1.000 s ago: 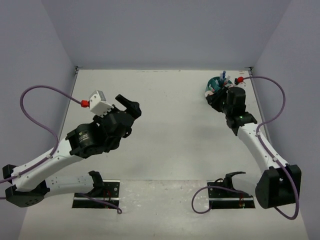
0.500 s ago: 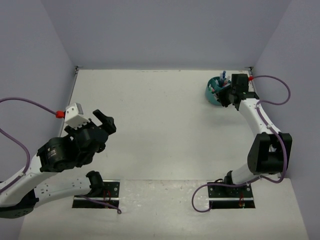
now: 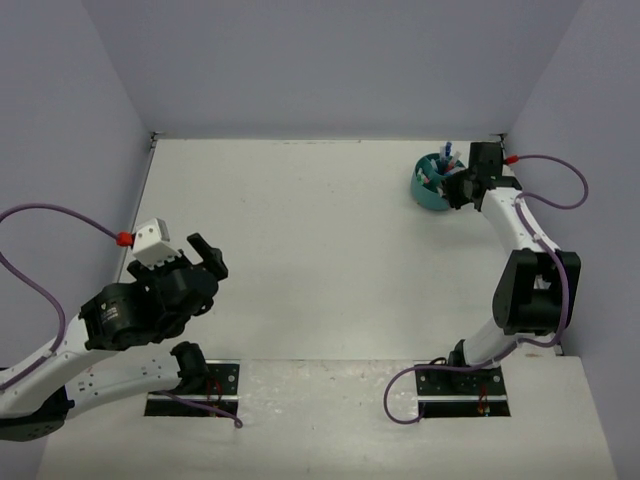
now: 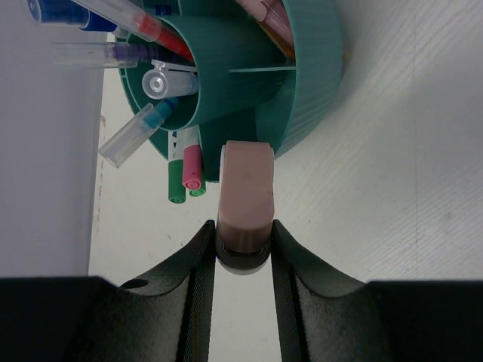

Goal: Sort the stationery into containers
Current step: Place the stapler in the storage box, then reset both arms

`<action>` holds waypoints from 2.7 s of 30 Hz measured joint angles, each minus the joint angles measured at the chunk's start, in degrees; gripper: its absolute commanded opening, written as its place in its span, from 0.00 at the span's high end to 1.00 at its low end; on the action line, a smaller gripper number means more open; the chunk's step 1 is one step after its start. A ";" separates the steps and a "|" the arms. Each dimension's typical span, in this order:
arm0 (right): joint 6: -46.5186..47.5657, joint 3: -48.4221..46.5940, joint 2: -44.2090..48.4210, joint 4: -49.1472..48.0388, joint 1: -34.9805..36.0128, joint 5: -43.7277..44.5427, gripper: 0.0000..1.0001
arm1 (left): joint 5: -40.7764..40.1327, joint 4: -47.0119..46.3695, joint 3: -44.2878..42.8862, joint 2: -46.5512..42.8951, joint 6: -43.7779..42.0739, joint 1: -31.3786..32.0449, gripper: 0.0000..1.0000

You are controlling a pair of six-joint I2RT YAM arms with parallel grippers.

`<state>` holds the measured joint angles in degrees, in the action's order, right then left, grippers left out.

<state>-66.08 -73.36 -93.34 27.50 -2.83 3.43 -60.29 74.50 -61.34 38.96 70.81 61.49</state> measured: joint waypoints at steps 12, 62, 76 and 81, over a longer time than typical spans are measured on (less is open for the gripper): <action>-0.37 -1.47 -2.82 -3.17 -0.61 -1.48 0.87 | -1.08 0.21 3.61 -0.24 0.05 0.00 0.00; 50.55 18.70 70.14 6.15 16.77 2.70 0.01 | -3.84 -42.65 13.68 -6.20 -42.06 -4.69 0.00; 52.02 19.96 70.10 7.03 16.78 3.49 0.01 | 29.38 -54.17 16.14 0.58 -49.05 -43.52 0.00; 52.27 20.39 70.33 6.94 16.81 3.47 0.01 | 30.03 -54.32 16.11 -4.22 -51.16 -43.54 0.00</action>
<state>-13.80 -52.97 -23.00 34.44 13.98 6.90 -30.26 20.19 -45.23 34.73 19.64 17.96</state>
